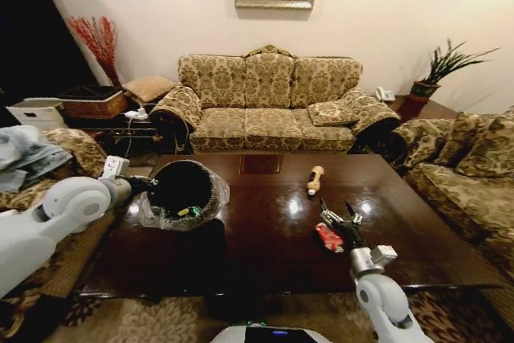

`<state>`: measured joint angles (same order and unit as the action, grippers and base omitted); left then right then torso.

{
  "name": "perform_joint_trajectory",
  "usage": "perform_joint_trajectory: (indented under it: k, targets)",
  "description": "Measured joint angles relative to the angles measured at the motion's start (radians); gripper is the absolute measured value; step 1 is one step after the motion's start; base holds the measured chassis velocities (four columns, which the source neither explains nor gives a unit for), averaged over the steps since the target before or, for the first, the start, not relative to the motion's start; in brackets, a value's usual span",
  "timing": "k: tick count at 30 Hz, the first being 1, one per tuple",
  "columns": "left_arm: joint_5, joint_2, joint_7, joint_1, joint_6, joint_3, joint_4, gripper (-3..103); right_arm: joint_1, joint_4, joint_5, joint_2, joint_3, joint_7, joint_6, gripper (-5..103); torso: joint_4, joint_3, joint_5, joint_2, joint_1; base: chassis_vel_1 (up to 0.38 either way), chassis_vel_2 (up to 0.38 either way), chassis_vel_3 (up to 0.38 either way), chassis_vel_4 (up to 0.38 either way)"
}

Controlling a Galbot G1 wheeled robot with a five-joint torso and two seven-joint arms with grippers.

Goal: Move to the front of the table and place the trash on the table into the trash bin.

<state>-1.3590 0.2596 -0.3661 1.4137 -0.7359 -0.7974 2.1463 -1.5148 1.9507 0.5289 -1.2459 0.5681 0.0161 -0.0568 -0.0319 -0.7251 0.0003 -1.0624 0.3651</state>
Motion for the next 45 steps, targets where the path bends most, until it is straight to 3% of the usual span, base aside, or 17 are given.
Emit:
perform_joint_trajectory:
  k: [5, 10, 13, 14, 17, 23, 26, 28, 32, 34, 35, 38, 40, 41, 45]
  targets:
    - [0.019, 0.001, 0.007, 0.003, 0.001, 0.004, 0.024, 0, 0.008, -0.074, 0.009, 0.013, -0.026, 0.011, 0.032, 100, 0.0004, 0.000, 0.0011, 0.000, 0.000, -0.220, -0.218, 0.194, 0.223]
    - [0.042, 0.004, 0.018, 0.003, 0.001, 0.008, 0.032, 0, 0.002, -0.129, -0.007, 0.021, -0.070, -0.002, 0.095, 100, 0.0000, 0.000, -0.0007, 0.000, 0.000, -0.038, -0.075, 0.043, 0.020]
    - [0.050, 0.012, 0.019, 0.003, 0.001, 0.009, 0.030, 0, 0.003, -0.178, -0.022, 0.020, -0.099, -0.025, 0.084, 100, -0.0006, 0.000, -0.0017, 0.000, 0.000, 0.034, 0.057, -0.056, -0.035]
    - [0.054, 0.019, 0.020, 0.002, 0.001, 0.009, 0.030, 0, 0.008, -0.224, -0.077, 0.013, -0.116, -0.053, 0.024, 100, -0.0008, 0.000, -0.0016, 0.000, 0.000, 0.070, 0.103, -0.053, -0.042]
    - [0.055, 0.024, 0.021, 0.002, 0.001, 0.009, 0.031, 0, 0.016, -0.272, -0.157, -0.007, -0.132, -0.069, -0.018, 100, -0.0009, 0.000, -0.0003, 0.000, 0.000, 0.064, 0.090, -0.026, -0.035]
    - [0.055, 0.023, 0.025, 0.002, 0.001, 0.010, 0.032, 0, 0.049, -0.339, -0.173, -0.030, -0.150, -0.060, -0.002, 100, 0.0003, 0.000, 0.0005, 0.000, 0.000, 0.000, 0.000, 0.000, 0.000]
    - [0.054, 0.019, 0.027, 0.001, 0.001, 0.011, 0.030, 0, 0.060, -0.348, -0.143, -0.020, -0.158, -0.074, 0.052, 101, 0.0002, 0.000, -0.0003, 0.000, 0.000, 0.000, 0.000, 0.000, 0.000]
    - [0.053, 0.019, 0.027, 0.001, 0.001, 0.011, 0.030, 0, 0.064, -0.350, -0.133, -0.019, -0.159, -0.078, 0.061, 97, -0.0001, 0.000, -0.0005, 0.000, 0.000, 0.000, 0.000, 0.000, 0.000]
    - [0.054, 0.021, 0.028, 0.001, 0.001, 0.013, 0.027, 0, 0.071, -0.356, -0.117, -0.018, -0.161, -0.090, 0.069, 76, -0.0003, 0.000, -0.0006, 0.000, 0.000, 0.000, 0.000, 0.000, 0.000]
    - [0.054, 0.022, 0.028, 0.001, 0.001, 0.013, 0.027, 0, 0.072, -0.356, -0.116, -0.018, -0.161, -0.092, 0.069, 76, -0.0003, 0.000, -0.0006, 0.000, 0.000, 0.000, 0.000, 0.000, 0.000]
    - [0.055, 0.022, 0.029, 0.002, 0.001, 0.014, 0.027, 0, 0.071, -0.355, -0.115, -0.018, -0.161, -0.093, 0.069, 68, -0.0001, 0.000, -0.0001, 0.000, 0.000, 0.000, 0.000, 0.000, 0.000]
    - [0.055, 0.024, 0.030, 0.003, 0.001, 0.014, 0.027, 0, 0.070, -0.346, -0.114, -0.018, -0.161, -0.095, 0.070, 60, 0.0000, 0.000, 0.0000, 0.000, 0.000, 0.000, 0.000, 0.000, 0.000]
    - [0.055, 0.024, 0.030, 0.003, 0.001, 0.014, 0.027, 0, 0.069, -0.343, -0.114, -0.017, -0.161, -0.095, 0.070, 60, 0.0000, 0.000, -0.0002, 0.000, 0.000, 0.000, 0.000, 0.000, 0.000]
    - [0.056, 0.024, 0.031, 0.003, 0.001, 0.015, 0.026, 0, 0.068, -0.336, -0.112, -0.017, -0.160, -0.095, 0.070, 51, -0.0001, 0.000, -0.0003, 0.000, 0.000, 0.000, 0.000, 0.000, 0.000]
    - [0.058, 0.024, 0.032, 0.003, 0.001, 0.015, 0.024, 0, 0.064, -0.319, -0.109, -0.018, -0.159, -0.095, 0.070, 43, -0.0002, 0.000, -0.0004, 0.000, 0.000, 0.000, 0.000, 0.000, 0.000]
